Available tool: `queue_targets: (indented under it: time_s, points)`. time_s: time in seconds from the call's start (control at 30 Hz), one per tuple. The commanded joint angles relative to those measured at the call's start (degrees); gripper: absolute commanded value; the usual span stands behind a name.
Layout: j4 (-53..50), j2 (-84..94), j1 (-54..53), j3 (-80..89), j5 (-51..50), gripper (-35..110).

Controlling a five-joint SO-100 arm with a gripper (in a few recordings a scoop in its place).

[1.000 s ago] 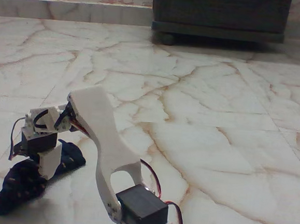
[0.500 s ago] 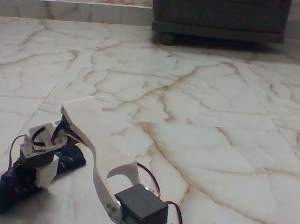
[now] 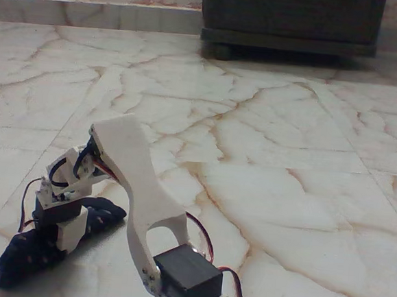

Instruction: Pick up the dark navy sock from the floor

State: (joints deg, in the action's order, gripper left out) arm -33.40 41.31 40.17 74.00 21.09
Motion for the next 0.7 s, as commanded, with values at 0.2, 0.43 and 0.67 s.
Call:
queue_targets:
  time_s: [0.2, 0.43, 0.67]
  points:
    - [5.27, 34.10, -9.23, 28.92, 10.11, 0]
    - [13.45, 50.98, -18.37, 48.52, 22.24, 0]
    - [17.75, 63.81, -28.04, 61.70, 34.28, 0]
